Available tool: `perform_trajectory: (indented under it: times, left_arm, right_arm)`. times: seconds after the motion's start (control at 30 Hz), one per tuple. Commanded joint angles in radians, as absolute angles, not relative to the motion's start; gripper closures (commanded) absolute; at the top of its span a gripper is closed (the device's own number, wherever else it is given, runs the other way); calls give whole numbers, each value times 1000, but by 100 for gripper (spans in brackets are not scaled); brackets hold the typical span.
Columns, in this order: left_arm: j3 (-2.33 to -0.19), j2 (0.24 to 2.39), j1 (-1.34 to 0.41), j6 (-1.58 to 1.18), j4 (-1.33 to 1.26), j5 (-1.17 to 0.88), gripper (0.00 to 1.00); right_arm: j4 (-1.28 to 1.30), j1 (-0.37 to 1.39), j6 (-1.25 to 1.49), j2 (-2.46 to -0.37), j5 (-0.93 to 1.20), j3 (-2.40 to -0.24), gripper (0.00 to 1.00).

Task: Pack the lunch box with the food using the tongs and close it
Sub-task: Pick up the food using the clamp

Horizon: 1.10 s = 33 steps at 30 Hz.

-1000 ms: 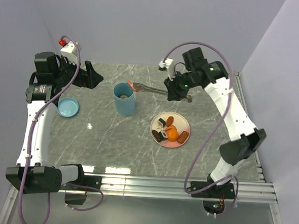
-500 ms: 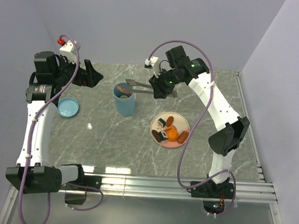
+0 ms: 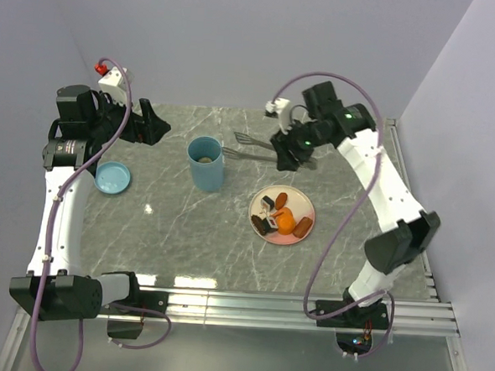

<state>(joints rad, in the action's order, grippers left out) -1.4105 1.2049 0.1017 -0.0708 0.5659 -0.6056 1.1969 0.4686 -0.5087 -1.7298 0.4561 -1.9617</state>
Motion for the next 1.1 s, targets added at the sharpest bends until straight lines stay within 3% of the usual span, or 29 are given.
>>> perform_trajectory:
  times: [0.0,0.3,0.77,0.87,1.07]
  left_arm:
    - [-1425,1175,104,-54,565,-617,1]
    - [-1397,1151,106,-46,566,-626,1]
    - [-1402,1146,107,-32,592,-607,1]
    - [-1402,1146,106,-34,592,-603,1]
    - [-1396,1154,106,-37,586,-601,1]
  right_arm:
    - [1270,401,-554,-1605,448,-1841,45]
    - [1263,327,-617,-1467,336,-1504,46]
    - [1203,331,-588,-1588,353,-1477,46]
    - [1204,334,-592,-1608,357,-1485,49]
    - [1223,336,-610,-1620,370,-1499,66]
